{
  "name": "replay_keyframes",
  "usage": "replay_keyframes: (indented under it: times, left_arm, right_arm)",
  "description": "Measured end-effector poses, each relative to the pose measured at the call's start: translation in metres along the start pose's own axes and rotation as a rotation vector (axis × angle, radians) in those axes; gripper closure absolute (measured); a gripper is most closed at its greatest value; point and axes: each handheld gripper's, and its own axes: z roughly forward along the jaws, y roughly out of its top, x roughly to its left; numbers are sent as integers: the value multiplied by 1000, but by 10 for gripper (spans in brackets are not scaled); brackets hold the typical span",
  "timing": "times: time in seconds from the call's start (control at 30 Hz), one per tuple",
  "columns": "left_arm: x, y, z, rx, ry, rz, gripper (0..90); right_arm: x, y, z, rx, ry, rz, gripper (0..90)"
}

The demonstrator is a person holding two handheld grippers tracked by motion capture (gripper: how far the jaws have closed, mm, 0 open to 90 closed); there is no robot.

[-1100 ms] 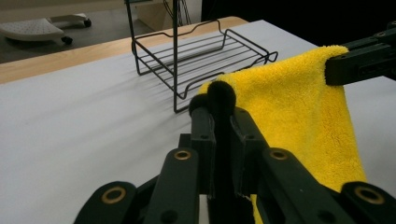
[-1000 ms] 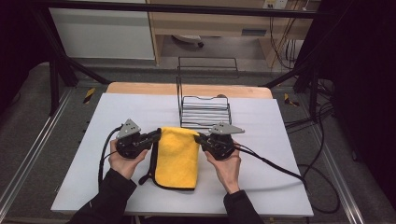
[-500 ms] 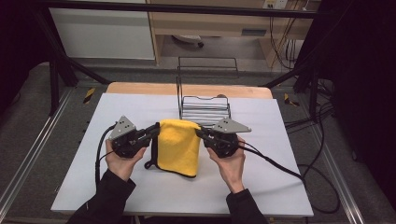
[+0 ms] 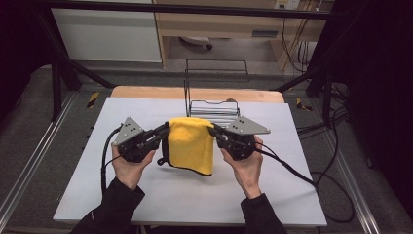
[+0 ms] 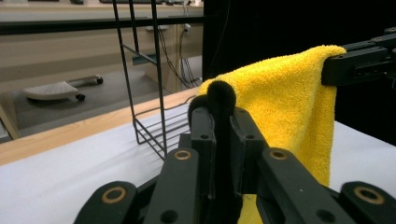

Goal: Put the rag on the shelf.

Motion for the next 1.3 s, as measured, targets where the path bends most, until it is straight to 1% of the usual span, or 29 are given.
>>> replay_keyframes:
  times: [0.2, 0.37, 0.57, 0.73, 1.0, 1.17, 1.3]
  left_arm:
    - [-2, 8, 0, -39, 6, 4, 814]
    - [-5, 17, 1, -69, 15, 14, 813]
    - [-9, 29, 6, -96, 24, 29, 814]
    - [-11, 37, 11, -111, 23, 35, 814]
    - [-14, 54, 20, -155, 18, 34, 814]
    - [-16, 64, 25, -179, 15, 31, 814]
    - [-18, 72, 30, -204, 10, 24, 814]
  right_arm:
    - [0, 11, -5, -26, -20, -30, 839]
    - [-2, 18, -9, -60, -35, -32, 839]
    - [-6, 23, -16, -92, -53, -25, 839]
    - [-9, 27, -21, -122, -70, -17, 838]
    - [-17, 34, -29, -166, -93, 0, 838]
    - [-23, 41, -33, -188, -114, -8, 838]
    - [-29, 49, -36, -209, -132, -5, 838]
